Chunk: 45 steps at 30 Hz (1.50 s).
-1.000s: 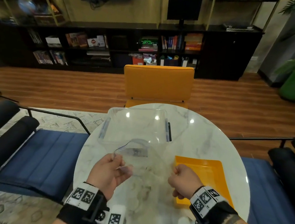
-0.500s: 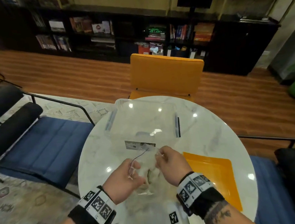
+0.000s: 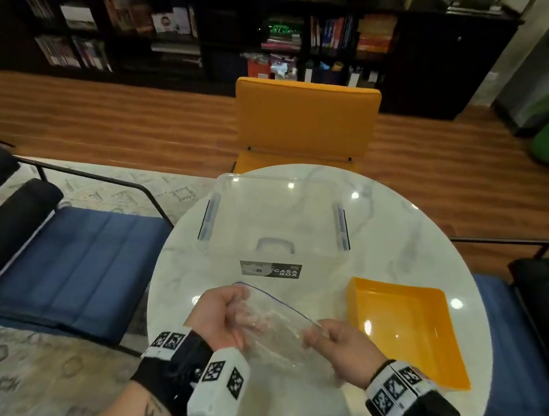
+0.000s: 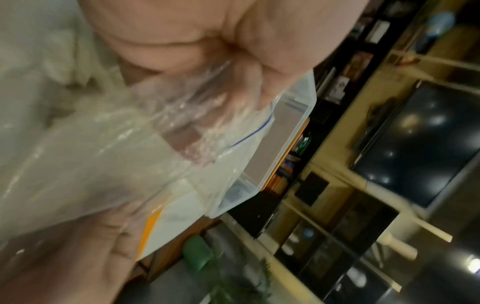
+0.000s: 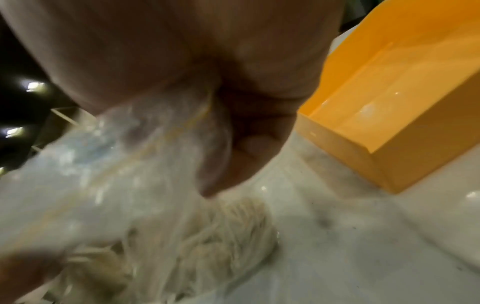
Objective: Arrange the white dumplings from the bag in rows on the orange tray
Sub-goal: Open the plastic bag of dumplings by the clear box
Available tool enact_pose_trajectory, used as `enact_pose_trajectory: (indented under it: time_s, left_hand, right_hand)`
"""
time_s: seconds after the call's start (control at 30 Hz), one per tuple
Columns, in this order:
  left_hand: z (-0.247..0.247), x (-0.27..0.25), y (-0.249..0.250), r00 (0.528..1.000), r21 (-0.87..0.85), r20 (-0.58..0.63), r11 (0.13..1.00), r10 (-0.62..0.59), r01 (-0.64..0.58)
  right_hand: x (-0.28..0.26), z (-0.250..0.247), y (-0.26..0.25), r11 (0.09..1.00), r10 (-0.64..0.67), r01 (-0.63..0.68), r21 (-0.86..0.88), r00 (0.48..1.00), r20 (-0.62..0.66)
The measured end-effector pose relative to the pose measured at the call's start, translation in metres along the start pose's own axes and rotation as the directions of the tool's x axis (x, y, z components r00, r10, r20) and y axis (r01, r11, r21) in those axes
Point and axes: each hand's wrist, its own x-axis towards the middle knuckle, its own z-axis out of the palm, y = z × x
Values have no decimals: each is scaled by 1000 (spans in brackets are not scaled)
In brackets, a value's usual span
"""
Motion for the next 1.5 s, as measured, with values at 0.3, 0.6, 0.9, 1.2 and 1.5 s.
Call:
enact_pose_trajectory:
  time_s: [0.3, 0.6, 0.9, 1.2, 1.5]
  left_hand:
    - [-46, 25, -2, 952, 940, 166, 251, 257, -231]
    - [-19, 16, -1, 971, 45, 241, 999, -3, -8]
    - [-29, 60, -10, 944, 610, 40, 740, 328, -284]
    - [-36, 56, -37, 573, 813, 582, -418, 578, -405]
    - [-13, 51, -52, 850, 709, 349, -704, 395, 36]
  right_hand:
    - [27, 5, -18, 271, 296, -306, 913, 929, 223]
    - [20, 8, 22, 855, 291, -252, 453, 957, -15]
    - [39, 5, 14, 361, 487, -363, 859, 859, 159]
    - [40, 6, 11, 966, -139, 3, -260, 850, -508]
    - [65, 9, 3, 474, -143, 63, -878, 990, -6]
